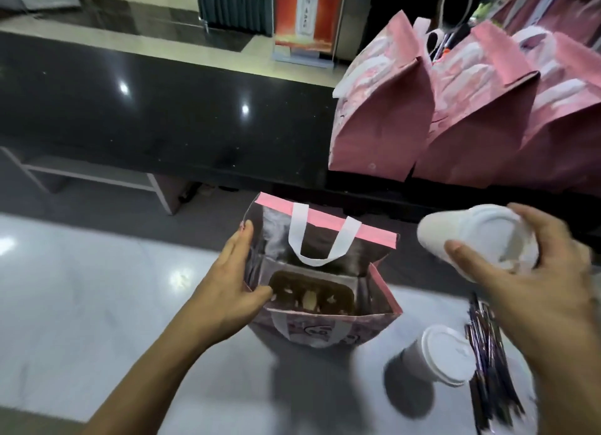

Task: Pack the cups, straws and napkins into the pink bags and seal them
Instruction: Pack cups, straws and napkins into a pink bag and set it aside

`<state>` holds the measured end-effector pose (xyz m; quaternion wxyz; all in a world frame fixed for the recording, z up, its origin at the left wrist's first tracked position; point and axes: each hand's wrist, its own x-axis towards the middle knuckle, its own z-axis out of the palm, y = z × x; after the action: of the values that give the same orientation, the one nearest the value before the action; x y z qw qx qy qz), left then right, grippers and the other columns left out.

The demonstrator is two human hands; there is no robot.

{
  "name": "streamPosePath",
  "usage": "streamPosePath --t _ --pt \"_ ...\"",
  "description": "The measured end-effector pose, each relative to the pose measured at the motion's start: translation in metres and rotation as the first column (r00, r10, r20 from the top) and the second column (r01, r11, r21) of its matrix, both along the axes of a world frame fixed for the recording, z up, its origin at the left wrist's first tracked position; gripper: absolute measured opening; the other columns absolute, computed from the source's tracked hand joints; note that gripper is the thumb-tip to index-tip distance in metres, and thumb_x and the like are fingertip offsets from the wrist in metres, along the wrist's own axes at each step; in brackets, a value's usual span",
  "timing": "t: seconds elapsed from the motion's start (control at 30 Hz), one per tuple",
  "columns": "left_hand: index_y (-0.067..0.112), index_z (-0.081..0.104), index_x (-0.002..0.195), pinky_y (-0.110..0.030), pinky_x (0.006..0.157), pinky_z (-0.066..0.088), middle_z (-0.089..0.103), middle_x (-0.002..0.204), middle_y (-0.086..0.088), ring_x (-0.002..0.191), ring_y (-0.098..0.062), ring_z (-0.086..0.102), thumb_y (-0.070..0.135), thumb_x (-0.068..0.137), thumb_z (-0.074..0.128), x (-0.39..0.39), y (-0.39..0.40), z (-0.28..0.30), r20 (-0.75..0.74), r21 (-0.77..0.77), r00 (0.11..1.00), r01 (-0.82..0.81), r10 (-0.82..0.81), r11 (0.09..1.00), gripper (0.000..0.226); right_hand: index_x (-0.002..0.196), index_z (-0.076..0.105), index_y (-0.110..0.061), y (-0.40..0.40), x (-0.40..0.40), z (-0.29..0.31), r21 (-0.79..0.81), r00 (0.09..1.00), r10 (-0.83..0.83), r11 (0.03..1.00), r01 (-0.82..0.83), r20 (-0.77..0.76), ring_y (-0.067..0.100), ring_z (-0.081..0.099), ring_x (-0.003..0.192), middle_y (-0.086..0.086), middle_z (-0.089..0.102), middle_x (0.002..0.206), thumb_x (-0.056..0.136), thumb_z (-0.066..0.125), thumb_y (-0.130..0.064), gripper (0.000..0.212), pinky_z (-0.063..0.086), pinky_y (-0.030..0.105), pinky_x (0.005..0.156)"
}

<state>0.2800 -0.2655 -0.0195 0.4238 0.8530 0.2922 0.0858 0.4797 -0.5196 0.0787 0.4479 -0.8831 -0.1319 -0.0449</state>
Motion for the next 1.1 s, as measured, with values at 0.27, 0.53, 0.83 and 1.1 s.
streamPosePath --t 0.27,0.53,0.83,1.1 --pt "0.041 -0.014 0.155 -0.037 0.123 0.021 -0.015 0.163 0.025 0.151 -0.001 -0.003 0.044 0.076 0.055 -0.002 -0.003 -0.003 -0.008 0.045 0.999 0.039 -0.038 0.998 0.105 0.125 0.051 -0.051 0.073 -0.072 0.008 -0.232 0.813 0.482 0.793 -0.563 -0.326 0.003 0.055 0.108 -0.024 0.053 0.119 0.058 0.077 -0.068 0.073 0.05 0.031 0.091" --pt "0.046 -0.021 0.151 -0.032 0.12 0.023 -0.021 0.158 0.032 0.146 0.007 -0.004 0.048 0.07 0.049 -0.006 -0.009 0.0 -0.004 0.006 0.999 0.054 -0.054 0.999 0.107 0.135 0.043 -0.032 0.145 -0.072 -0.066 -0.571 0.771 0.552 0.538 -0.62 -0.318 0.024 0.047 0.118 -0.003 0.042 0.129 0.071 0.079 -0.049 0.075 0.045 0.037 0.096" --pt "0.045 -0.022 0.151 -0.031 0.12 0.026 -0.025 0.157 0.033 0.14 0.014 -0.01 0.043 0.073 0.05 -0.01 -0.007 -0.005 -0.011 0.003 0.997 0.075 -0.075 0.997 0.106 0.136 0.046 -0.027 0.168 -0.067 -0.101 -0.637 0.756 0.562 0.457 -0.622 -0.336 0.033 0.047 0.119 0.006 0.026 0.132 0.073 0.084 -0.028 0.074 0.049 0.042 0.1" --pt "0.046 -0.017 0.153 -0.019 0.113 0.022 -0.02 0.158 0.033 0.143 0.013 -0.007 0.039 0.075 0.054 -0.009 -0.002 -0.013 0.031 -0.004 0.996 0.079 -0.079 0.997 0.106 0.135 0.048 -0.021 0.187 -0.058 -0.101 -0.667 0.744 0.548 0.393 -0.632 -0.382 0.037 0.05 0.116 0.011 0.033 0.127 0.078 0.081 -0.026 0.066 0.049 0.044 0.098"
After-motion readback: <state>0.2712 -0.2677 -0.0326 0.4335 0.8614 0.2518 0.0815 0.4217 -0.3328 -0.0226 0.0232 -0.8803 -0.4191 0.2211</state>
